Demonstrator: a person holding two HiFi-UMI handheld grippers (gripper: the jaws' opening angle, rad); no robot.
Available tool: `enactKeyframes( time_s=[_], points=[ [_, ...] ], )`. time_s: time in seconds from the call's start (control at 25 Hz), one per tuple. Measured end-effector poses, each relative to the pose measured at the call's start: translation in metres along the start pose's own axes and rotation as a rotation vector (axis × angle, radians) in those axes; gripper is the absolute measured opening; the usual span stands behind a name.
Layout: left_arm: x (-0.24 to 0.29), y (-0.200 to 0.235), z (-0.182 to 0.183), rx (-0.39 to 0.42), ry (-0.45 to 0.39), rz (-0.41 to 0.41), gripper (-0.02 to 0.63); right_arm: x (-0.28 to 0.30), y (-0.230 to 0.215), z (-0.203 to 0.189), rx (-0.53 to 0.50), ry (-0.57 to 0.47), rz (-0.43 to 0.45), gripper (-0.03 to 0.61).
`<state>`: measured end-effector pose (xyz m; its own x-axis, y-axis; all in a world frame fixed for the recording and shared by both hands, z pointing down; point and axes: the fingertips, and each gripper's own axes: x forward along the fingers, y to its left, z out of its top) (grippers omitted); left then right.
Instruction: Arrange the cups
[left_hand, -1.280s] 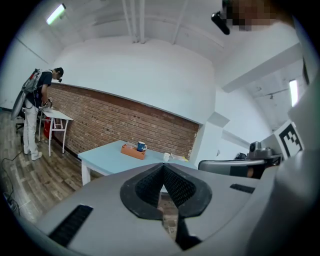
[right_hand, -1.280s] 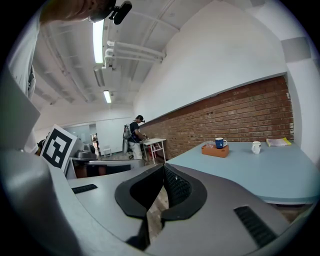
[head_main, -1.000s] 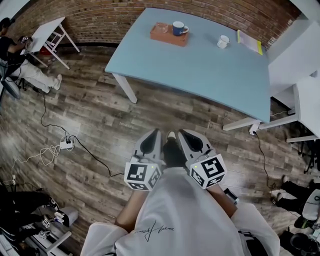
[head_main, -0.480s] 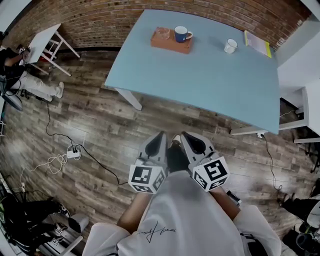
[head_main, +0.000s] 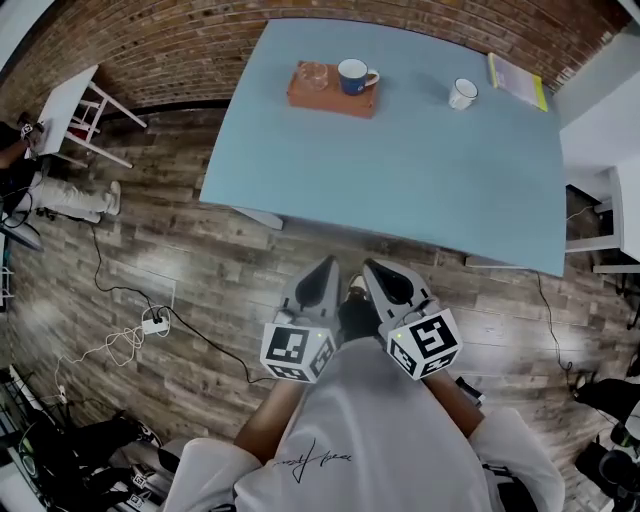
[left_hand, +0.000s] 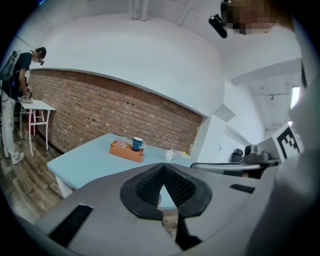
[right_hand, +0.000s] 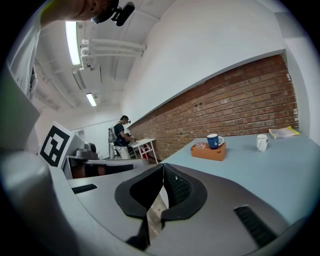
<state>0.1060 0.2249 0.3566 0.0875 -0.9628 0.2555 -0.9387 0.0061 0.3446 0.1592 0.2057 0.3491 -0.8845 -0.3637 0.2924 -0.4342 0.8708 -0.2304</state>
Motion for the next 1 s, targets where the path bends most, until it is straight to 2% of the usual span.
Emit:
enactKeyframes(
  time_s=[0.2,0.36,0.6,0.76,1.0],
  points=[
    [0.025,0.019,0.017,-0.02,0.006,-0.006,0.008,0.028,-0.018,0.015,0.017,-0.018,0.005,0.02],
    [0.042,0.03,0.032,-0.003,-0.013,0.005,0.008,0.041,-0.028,0.023,0.017,-0.024,0.002,0.02],
    [0.062,0.04,0.042,-0.005,0.006,-0.028,0.008,0.054,-0.04,0.036,0.036,-0.022,-0.023,0.02],
    [0.081,0.055,0.055,-0.003,0.003,-0.065,0.008,0.075,-0.053,0.042,0.038,-0.015,-0.068,0.021],
    [0.128,0.08,0.083,0.02,0.012,-0.167,0.008,0.115,-0.079,0.063,0.045,-0.007,-0.162,0.02]
  ],
)
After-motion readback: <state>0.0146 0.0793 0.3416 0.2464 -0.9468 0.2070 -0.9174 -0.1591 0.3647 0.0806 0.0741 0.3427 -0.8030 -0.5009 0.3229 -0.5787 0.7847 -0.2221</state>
